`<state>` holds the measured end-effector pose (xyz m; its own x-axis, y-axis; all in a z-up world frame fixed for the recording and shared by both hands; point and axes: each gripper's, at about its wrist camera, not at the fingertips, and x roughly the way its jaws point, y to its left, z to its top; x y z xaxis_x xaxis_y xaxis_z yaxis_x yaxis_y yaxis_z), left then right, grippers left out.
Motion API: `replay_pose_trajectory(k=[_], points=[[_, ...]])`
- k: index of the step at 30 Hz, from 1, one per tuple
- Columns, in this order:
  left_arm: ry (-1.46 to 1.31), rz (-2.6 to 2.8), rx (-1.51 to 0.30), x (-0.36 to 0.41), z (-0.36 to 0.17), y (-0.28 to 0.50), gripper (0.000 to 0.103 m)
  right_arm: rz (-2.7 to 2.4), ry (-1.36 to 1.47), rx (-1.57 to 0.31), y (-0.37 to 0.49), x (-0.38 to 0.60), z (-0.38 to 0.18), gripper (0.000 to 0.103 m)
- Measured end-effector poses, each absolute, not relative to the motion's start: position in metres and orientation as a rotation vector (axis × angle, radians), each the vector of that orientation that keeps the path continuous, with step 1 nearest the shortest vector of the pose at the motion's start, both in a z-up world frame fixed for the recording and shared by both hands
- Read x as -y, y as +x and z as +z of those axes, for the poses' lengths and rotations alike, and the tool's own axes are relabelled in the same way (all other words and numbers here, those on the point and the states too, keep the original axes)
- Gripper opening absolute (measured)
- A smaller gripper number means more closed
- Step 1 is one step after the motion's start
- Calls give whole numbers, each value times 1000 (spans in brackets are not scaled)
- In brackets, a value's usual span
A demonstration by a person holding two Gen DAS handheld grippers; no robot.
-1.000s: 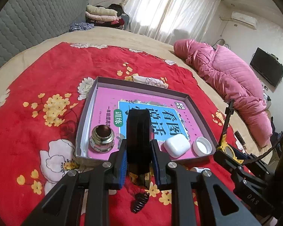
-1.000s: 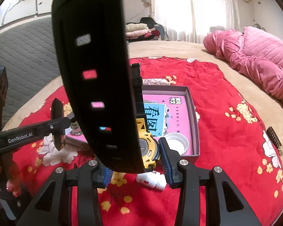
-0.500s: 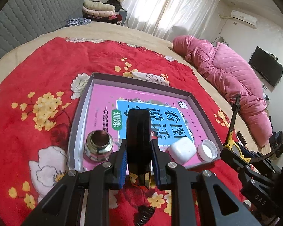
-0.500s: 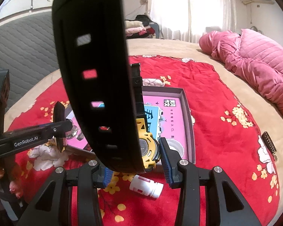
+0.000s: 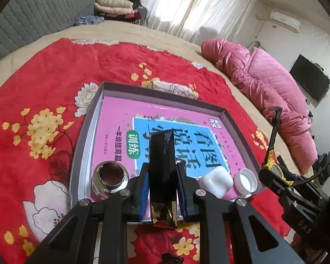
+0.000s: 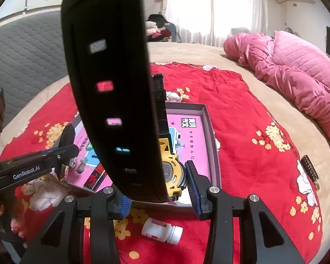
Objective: Organize rigid objects
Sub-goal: 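Carry the watch over the box with the right tool while the left tool lowers a black lighter into it, then lower the watch into the box and open the right tool while the left tool sets the black lighter down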
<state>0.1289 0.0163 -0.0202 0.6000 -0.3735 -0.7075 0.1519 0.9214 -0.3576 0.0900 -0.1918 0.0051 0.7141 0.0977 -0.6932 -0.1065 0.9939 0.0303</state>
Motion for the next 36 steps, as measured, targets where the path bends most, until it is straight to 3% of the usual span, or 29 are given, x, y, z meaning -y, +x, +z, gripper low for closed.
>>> replay_pose_trajectory(k=[36], points=[[-218,-311,-979,-12,-50,153,22,109,-31,-865,113,183,-33,44]])
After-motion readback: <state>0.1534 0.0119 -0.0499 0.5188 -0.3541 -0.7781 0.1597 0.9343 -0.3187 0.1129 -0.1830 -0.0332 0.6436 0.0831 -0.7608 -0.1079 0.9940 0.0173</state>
